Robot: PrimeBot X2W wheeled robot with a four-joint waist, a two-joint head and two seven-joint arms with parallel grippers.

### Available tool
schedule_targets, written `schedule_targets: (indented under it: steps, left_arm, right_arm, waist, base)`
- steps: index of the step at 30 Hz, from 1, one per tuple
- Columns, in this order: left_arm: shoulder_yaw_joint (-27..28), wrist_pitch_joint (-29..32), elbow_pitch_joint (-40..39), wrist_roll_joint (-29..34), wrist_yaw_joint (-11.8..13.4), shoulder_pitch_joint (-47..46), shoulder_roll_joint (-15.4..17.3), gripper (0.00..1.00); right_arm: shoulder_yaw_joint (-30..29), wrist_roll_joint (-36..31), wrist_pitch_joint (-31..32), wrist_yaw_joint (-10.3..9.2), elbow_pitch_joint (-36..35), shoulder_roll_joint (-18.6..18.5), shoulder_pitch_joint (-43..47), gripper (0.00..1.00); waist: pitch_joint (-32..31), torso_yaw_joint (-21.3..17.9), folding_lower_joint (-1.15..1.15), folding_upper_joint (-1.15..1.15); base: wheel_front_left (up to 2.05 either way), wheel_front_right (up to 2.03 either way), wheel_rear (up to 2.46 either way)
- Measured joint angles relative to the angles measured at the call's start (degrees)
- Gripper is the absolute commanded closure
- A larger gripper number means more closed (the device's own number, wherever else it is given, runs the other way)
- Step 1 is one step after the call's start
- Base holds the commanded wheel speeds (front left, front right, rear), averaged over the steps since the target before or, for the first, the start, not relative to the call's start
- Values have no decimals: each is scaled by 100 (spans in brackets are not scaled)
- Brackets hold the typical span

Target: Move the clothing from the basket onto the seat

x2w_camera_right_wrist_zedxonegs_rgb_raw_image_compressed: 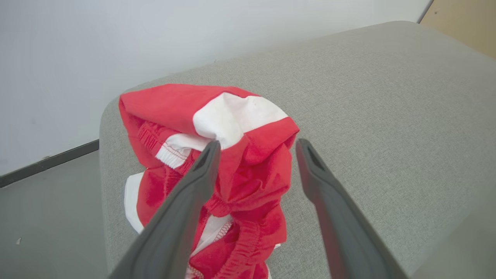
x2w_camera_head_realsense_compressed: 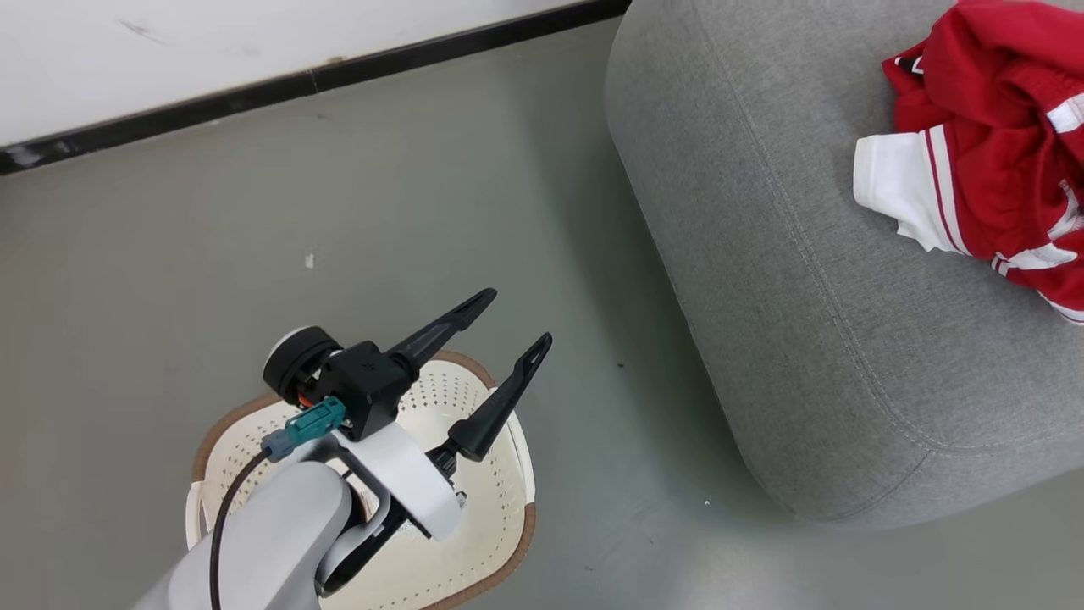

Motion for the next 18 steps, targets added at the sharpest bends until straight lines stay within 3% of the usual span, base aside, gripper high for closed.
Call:
schedule_targets:
  steps: [18]
  left_arm:
    - [126, -158, 133, -93, 103, 387, -52, 0]
  right_arm:
    - [300, -97, -341, 0, -480, -136, 22, 0]
  waist:
    - [-707, 148, 0, 0]
  base:
    - [0, 0, 0]
